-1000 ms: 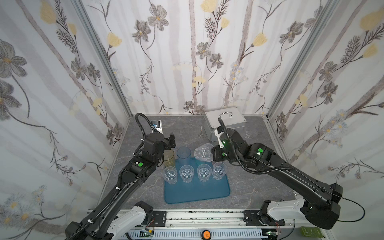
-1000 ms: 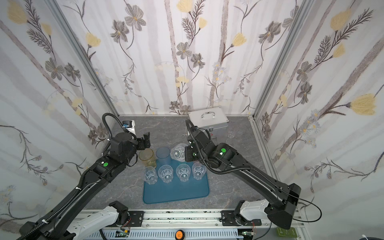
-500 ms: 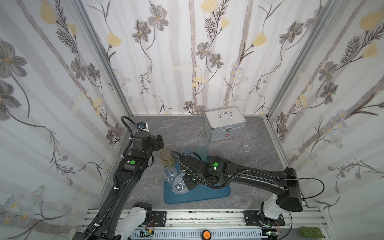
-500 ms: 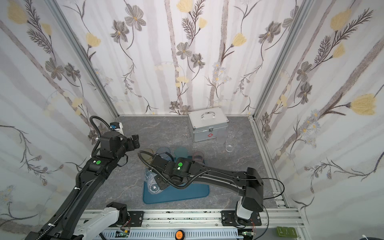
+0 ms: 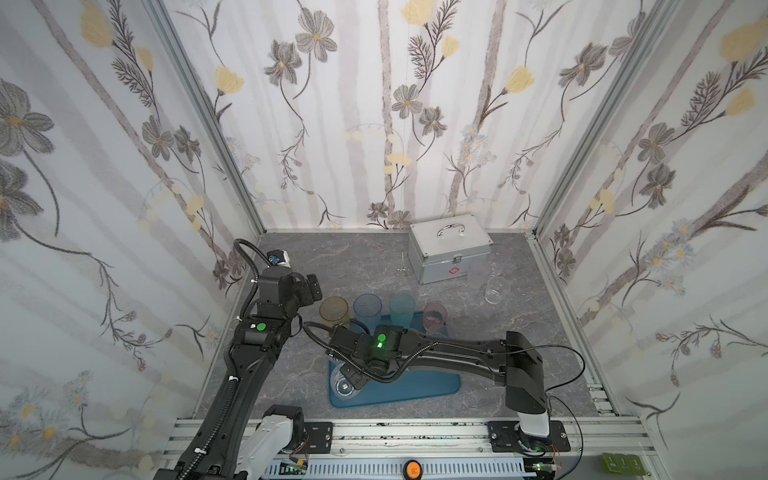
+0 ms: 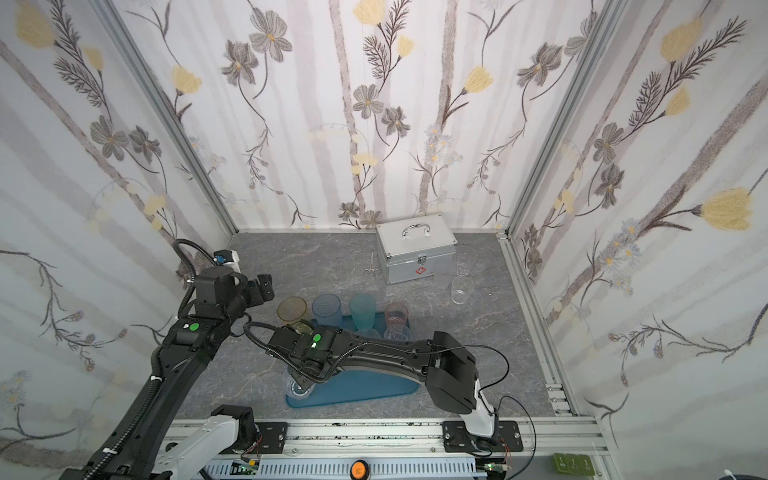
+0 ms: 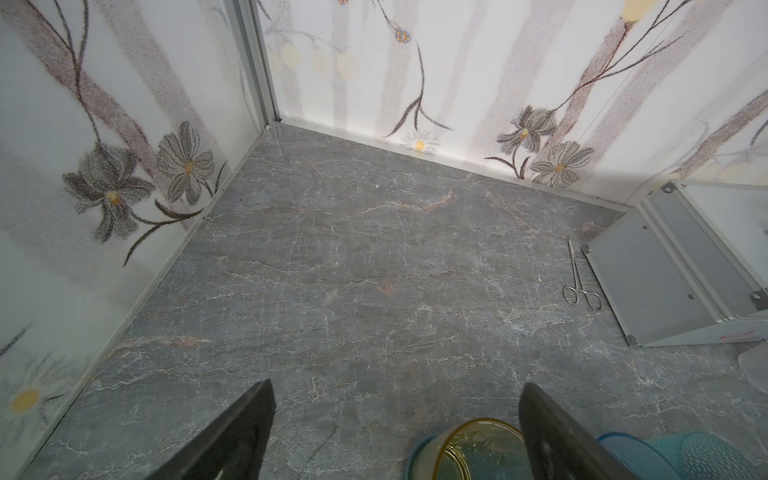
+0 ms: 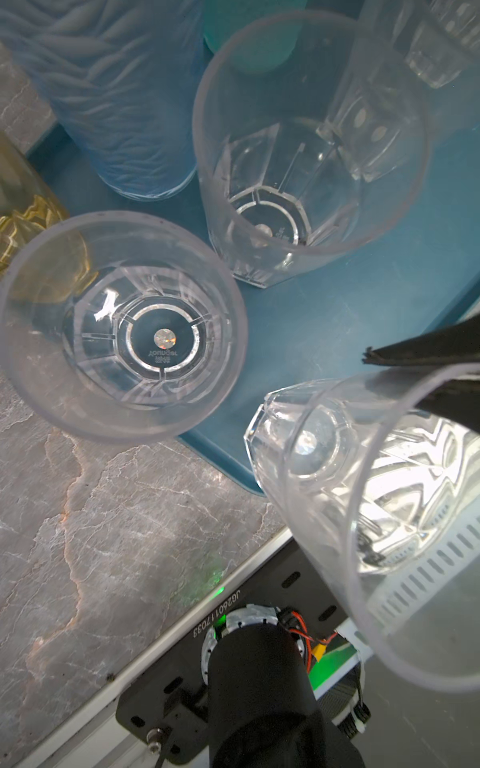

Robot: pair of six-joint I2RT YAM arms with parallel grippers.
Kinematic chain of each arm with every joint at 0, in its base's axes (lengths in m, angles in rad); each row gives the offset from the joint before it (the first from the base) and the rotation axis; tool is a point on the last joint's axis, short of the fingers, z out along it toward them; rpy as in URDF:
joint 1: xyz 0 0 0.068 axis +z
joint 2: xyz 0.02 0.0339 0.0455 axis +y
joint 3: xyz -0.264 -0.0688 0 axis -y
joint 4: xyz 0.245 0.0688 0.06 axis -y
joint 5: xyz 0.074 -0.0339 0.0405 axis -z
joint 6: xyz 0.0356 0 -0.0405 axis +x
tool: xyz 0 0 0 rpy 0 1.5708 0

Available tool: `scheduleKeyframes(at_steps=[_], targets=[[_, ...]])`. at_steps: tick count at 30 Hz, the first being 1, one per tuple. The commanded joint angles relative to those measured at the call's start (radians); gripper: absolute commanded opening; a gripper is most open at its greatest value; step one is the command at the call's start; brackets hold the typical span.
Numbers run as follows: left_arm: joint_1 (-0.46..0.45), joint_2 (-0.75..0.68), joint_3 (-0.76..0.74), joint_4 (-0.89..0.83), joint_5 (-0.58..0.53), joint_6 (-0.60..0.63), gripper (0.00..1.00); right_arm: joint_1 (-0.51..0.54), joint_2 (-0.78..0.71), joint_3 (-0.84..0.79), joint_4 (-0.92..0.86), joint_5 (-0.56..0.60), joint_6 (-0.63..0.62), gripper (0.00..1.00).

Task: Place the glasses into the tray
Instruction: 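Lower the clear glass onto the tray's nearest edge and open the right gripper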

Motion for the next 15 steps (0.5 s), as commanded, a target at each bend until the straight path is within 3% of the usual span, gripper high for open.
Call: scheduleKeyframes(at_steps=[1, 15], targets=[[0.004, -0.003, 0.000, 0.001, 0.004, -0.004, 0.94, -0.004, 0.030, 0.022, 0.021, 0.017, -0.020, 0.00], [0.012, 0.011, 0.000, 0.002, 0.009, -0.001, 0.94, -0.015, 0.092, 0.028, 0.035, -0.015, -0.032, 0.08]])
